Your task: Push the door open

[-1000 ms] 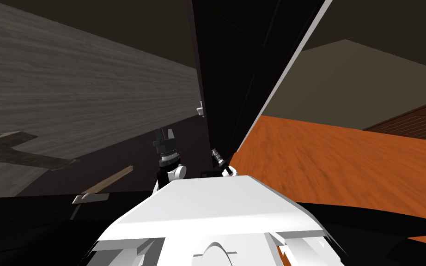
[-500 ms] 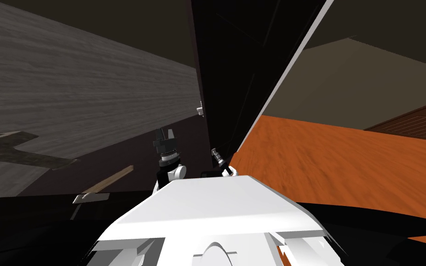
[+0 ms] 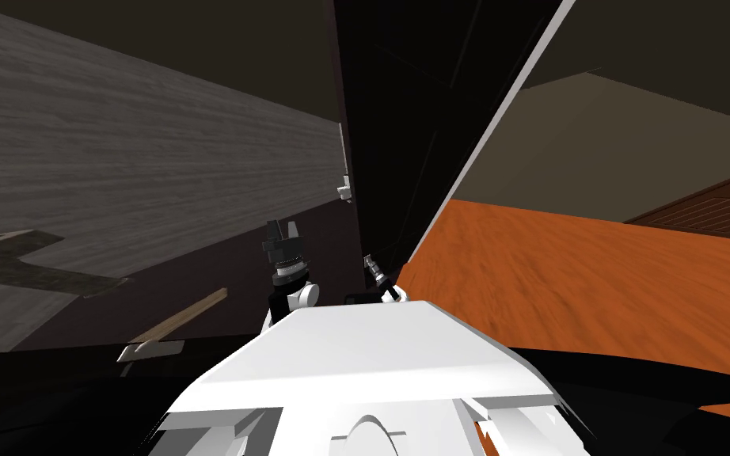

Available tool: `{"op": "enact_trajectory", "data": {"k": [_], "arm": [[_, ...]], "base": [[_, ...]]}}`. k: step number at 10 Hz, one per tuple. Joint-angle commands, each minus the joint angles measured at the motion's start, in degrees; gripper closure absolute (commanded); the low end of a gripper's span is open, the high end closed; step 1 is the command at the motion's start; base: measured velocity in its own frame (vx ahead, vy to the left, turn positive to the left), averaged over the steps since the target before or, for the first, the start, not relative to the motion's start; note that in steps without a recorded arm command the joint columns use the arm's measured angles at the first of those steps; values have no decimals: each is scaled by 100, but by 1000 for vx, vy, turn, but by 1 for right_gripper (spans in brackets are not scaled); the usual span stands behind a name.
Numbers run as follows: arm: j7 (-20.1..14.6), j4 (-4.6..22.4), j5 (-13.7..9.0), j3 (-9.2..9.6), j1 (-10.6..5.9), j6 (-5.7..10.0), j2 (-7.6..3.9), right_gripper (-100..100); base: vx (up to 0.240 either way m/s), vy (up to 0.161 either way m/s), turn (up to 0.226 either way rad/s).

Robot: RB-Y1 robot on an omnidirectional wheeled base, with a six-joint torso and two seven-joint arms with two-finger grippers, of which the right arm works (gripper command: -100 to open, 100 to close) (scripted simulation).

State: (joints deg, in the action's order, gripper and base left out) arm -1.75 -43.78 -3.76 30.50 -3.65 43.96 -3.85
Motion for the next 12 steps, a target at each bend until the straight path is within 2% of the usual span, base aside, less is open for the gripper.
{"op": "enact_trajectory", "data": {"k": [1,2,3,6,8,12], "arm": [[48,26,-46,-170,-83,41,-13,100],[72,46,-68,-261,-96,42,-23,100],[72,46,-68,-261,-96,42,-23,100],[146,108,-135,-534,-134,42,-34,100],[179,136,-164,-654,-152,43,-33,100],[247,192,-225,-904,-187,43,-19,100]], "base": [[212,147,-43],[216,129,-73],[128,102,-10],[113,120,-45],[107,132,-58],[100,83,-43]]}}
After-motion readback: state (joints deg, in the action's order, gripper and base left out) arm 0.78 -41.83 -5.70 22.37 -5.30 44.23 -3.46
